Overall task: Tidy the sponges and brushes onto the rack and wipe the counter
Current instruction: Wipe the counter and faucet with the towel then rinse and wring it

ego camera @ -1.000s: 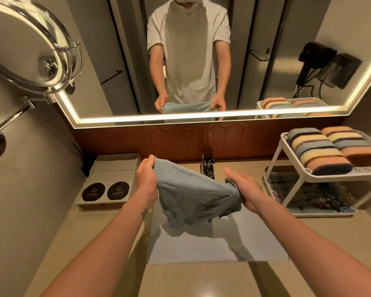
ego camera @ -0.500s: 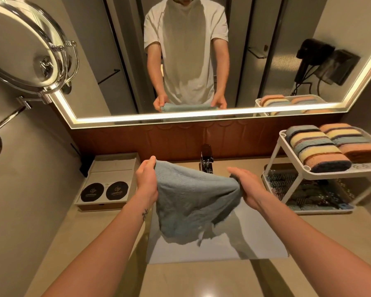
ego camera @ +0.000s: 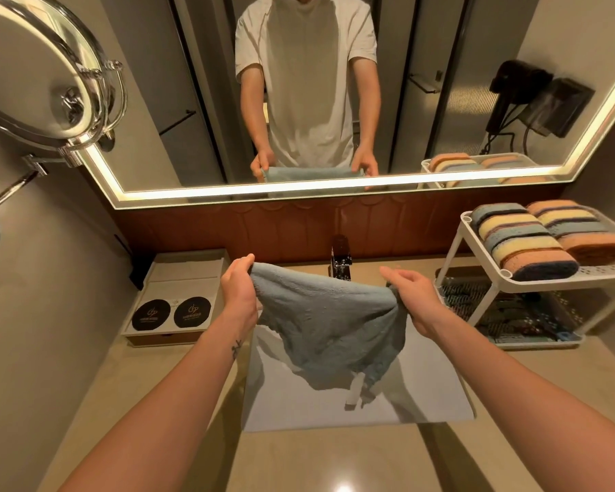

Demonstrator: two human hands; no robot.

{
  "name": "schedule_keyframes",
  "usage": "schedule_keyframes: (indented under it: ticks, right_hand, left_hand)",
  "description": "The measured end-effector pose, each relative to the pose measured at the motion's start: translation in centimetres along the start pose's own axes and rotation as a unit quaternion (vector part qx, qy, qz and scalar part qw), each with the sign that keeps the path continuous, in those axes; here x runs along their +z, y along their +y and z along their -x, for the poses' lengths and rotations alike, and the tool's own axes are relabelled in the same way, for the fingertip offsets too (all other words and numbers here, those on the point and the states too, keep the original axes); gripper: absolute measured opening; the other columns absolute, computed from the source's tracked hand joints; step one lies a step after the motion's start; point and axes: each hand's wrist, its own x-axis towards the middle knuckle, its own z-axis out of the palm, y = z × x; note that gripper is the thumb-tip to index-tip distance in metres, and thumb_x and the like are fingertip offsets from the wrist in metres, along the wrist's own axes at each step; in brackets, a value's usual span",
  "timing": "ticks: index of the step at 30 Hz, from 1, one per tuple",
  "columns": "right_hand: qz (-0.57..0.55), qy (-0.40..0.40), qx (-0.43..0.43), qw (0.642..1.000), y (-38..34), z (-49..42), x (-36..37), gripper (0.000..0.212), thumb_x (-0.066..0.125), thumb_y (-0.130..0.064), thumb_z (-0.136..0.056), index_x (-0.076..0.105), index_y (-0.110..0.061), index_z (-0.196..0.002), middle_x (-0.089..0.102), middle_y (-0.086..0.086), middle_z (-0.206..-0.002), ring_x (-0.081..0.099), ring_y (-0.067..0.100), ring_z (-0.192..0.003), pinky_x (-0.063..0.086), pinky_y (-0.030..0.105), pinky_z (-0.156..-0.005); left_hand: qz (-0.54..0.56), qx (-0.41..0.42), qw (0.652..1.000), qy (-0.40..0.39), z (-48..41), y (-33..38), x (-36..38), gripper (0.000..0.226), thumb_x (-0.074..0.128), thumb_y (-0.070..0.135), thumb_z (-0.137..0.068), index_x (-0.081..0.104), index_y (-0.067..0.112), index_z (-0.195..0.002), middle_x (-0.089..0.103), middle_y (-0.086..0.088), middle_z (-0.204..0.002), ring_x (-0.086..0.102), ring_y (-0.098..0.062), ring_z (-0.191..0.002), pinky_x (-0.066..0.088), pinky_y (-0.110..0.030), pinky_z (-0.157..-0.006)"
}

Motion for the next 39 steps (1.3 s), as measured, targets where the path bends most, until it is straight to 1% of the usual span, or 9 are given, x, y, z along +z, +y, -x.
schedule_keyframes:
  ticks: [3,6,9,16,21,24,29,33,39]
  right_hand:
    - [-0.038,0.025,0.002,0.999,0.1,0.2,0.2,0.041,0.068,-0.016,-0.095,0.055,-0.013,-0.133,0.061,0.008,-0.119,0.059,0.014,-0.094,0.047,0.027,-0.067]
    - [-0.027,0.061,-0.01,0.998,-0.1,0.0,-0.2,0.041,0.057,-0.018,-0.101,0.052,-0.01,-0.141,0.058,0.008,-0.128,0.055,0.02,-0.109,0.046,0.032,-0.087]
    - [0.058,0.071,-0.025,0.995,-0.3,-0.1,-1.1,0.04,0.048,-0.025,-0.105,0.052,-0.01,-0.141,0.058,0.006,-0.125,0.051,0.021,-0.112,0.046,0.039,-0.1]
    - [0.274,0.074,-0.088,0.955,-0.5,0.1,-1.5,0.038,0.05,-0.036,-0.102,0.061,-0.012,-0.13,0.066,0.009,-0.123,0.058,0.029,-0.118,0.046,0.044,-0.098]
    - [0.228,0.084,-0.076,0.967,-1.3,0.4,-1.9,0.034,0.06,-0.038,-0.097,0.062,-0.013,-0.12,0.062,0.001,-0.101,0.053,0.017,-0.09,0.042,0.034,-0.081]
    - [0.185,0.096,-0.083,0.974,-1.4,0.3,-1.8,0.03,0.065,-0.034,-0.095,0.065,-0.015,-0.117,0.061,-0.004,-0.092,0.051,0.008,-0.077,0.043,0.032,-0.078]
    - [0.153,0.101,-0.1,0.978,-1.4,0.7,-1.6,0.023,0.067,-0.028,-0.093,0.067,-0.017,-0.113,0.064,0.001,-0.099,0.054,0.008,-0.079,0.044,0.031,-0.069]
    - [0.147,0.106,-0.123,0.976,-1.3,0.8,-1.7,0.023,0.069,-0.026,-0.092,0.067,-0.017,-0.113,0.064,0.002,-0.102,0.057,0.013,-0.088,0.046,0.03,-0.074]
    - [0.126,0.09,-0.138,0.978,-0.9,0.4,-2.5,0.026,0.068,-0.027,-0.093,0.069,-0.016,-0.117,0.066,0.001,-0.111,0.06,0.019,-0.106,0.047,0.03,-0.083]
  left_hand:
    - [-0.005,0.006,1.0,-0.003,-0.2,-0.3,0.2,0.02,0.058,0.027,-0.099,0.059,0.021,-0.08,0.057,-0.002,-0.088,0.053,-0.015,-0.085,0.044,-0.032,-0.075]
    - [-0.01,0.013,1.0,0.011,-0.5,-0.3,0.0,0.021,0.056,0.027,-0.101,0.057,0.025,-0.079,0.058,0.003,-0.088,0.053,-0.012,-0.085,0.043,-0.028,-0.073]
    - [-0.014,0.014,1.0,0.021,-0.8,-0.6,-0.3,0.016,0.055,0.025,-0.102,0.06,0.025,-0.087,0.06,0.006,-0.091,0.055,-0.008,-0.083,0.044,-0.023,-0.07]
    - [-0.118,0.026,0.991,0.054,-2.2,-1.5,-0.7,0.029,0.055,0.034,-0.101,0.051,0.017,-0.077,0.047,-0.001,-0.076,0.042,-0.016,-0.072,0.035,-0.034,-0.068]
    - [-0.227,-0.02,0.972,0.065,-3.0,-1.2,-1.3,0.024,0.065,0.025,-0.091,0.058,0.004,-0.101,0.055,-0.008,-0.089,0.048,-0.018,-0.075,0.038,-0.034,-0.066]
    - [-0.272,-0.053,0.959,0.058,-3.3,-1.0,-1.3,0.044,0.071,0.019,-0.085,0.054,0.001,-0.122,0.057,-0.014,-0.113,0.055,-0.028,-0.099,0.043,-0.037,-0.078]
    - [-0.318,-0.08,0.943,0.06,-3.2,-1.1,-1.1,0.08,0.077,0.019,-0.065,0.047,-0.001,-0.136,0.051,-0.018,-0.128,0.054,-0.032,-0.106,0.05,-0.038,-0.081]
    - [-0.389,-0.091,0.914,0.071,-3.6,-1.0,-1.1,0.085,0.08,0.014,-0.08,0.028,0.001,-0.146,0.031,-0.022,-0.144,0.045,-0.03,-0.101,0.047,-0.033,-0.074]
    - [-0.44,-0.092,0.89,-0.079,-6.1,-2.3,-2.1,0.092,0.1,0.033,-0.032,0.056,0.025,-0.112,0.046,-0.01,-0.133,0.052,-0.029,-0.112,0.053,-0.046,-0.097]
